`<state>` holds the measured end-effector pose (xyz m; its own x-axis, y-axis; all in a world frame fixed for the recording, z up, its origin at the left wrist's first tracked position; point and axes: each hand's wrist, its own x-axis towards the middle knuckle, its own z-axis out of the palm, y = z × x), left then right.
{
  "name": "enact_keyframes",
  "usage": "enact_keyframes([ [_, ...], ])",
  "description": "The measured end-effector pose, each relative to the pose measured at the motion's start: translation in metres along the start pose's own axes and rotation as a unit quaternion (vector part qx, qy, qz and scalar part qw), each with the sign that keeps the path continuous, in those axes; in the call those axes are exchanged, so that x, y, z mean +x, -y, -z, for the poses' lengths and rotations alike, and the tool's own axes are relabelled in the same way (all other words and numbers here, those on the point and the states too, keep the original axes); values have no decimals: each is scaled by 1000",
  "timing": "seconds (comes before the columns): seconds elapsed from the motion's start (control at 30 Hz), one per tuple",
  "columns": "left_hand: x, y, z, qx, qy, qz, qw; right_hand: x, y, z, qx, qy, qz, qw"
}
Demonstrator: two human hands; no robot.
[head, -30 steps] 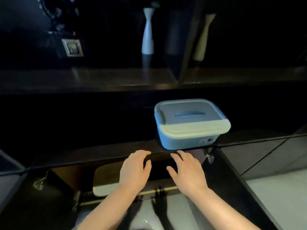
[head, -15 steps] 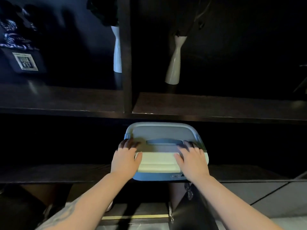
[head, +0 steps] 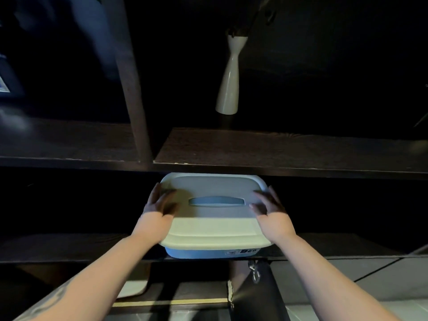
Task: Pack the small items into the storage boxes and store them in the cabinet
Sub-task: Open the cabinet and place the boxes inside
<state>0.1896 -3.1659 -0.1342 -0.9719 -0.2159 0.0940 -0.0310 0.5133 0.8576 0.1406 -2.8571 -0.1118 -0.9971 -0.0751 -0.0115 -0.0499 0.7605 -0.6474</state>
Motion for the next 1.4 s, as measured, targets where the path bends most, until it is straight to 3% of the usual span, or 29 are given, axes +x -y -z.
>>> enact_keyframes([
  [0.1,-5,-6,-1,-124,-9,46,991,-2,3,1,31,8,-33,999],
  [0.37,-41,-8,14,42,-26,59,997,-48,5,-3,9,-59,-6,998],
  [0.83,-189,6,84,36,-95,59,993,-181,39,-44,96,-55,27,993],
  [1.03,-259,61,95,4,-82,93,992,-240,20,-102,115,4,-26,993],
  [1.1,-273,84,84,1,-63,132,989,-252,2,-128,183,32,-55,981],
  [1.23,-277,139,50,17,-19,191,981,-251,-42,-186,224,69,-111,966],
  [1.3,-270,179,25,9,5,205,979,-240,-70,-218,300,62,-172,936],
  [1.4,-253,241,-21,48,23,206,977,-218,-119,-269,265,80,-200,940],
])
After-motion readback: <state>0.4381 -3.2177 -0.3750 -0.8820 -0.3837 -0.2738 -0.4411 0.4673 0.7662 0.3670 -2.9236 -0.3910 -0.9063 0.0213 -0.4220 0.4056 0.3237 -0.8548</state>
